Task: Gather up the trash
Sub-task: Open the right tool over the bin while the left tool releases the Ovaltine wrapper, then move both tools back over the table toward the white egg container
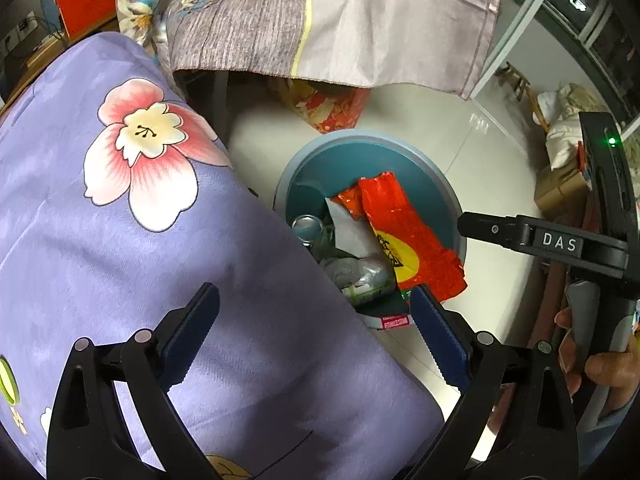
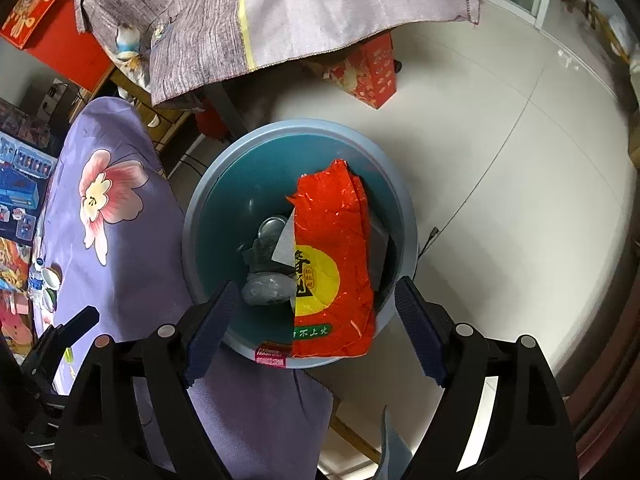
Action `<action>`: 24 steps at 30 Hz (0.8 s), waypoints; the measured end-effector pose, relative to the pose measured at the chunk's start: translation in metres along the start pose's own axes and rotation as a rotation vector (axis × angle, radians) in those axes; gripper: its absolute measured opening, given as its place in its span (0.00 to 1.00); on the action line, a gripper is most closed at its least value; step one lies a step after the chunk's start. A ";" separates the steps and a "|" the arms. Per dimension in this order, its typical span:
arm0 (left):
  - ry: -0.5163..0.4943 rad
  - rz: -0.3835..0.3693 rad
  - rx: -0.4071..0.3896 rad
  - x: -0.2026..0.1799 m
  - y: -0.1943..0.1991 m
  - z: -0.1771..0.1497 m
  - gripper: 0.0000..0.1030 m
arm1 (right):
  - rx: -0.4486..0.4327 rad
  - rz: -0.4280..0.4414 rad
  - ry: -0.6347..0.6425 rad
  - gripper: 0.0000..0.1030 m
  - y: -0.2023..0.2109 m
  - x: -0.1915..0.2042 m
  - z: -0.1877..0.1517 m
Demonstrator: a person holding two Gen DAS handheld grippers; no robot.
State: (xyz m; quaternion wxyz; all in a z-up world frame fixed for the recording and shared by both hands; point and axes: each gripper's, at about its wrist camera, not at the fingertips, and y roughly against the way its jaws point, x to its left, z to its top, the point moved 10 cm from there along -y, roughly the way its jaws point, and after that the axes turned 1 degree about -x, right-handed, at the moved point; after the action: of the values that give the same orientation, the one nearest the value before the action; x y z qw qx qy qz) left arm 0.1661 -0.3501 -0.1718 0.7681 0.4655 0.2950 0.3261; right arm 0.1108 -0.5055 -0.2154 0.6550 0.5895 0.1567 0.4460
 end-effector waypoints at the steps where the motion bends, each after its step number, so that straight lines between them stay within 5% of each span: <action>1: 0.001 -0.001 -0.002 0.001 0.001 0.000 0.93 | -0.002 -0.003 0.002 0.75 0.001 0.001 -0.001; 13: 0.067 -0.001 -0.046 0.038 0.033 -0.016 0.93 | 0.014 -0.022 0.059 0.84 0.010 0.042 -0.018; 24: 0.186 0.036 -0.106 0.119 0.077 -0.050 0.94 | 0.055 -0.021 0.229 0.84 0.005 0.140 -0.051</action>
State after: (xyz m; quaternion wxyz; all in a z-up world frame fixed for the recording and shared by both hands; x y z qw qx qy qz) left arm 0.1838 -0.2041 -0.1395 0.7548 0.3974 0.3389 0.3968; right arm 0.1494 -0.3659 -0.1789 0.6212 0.5506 0.2488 0.4990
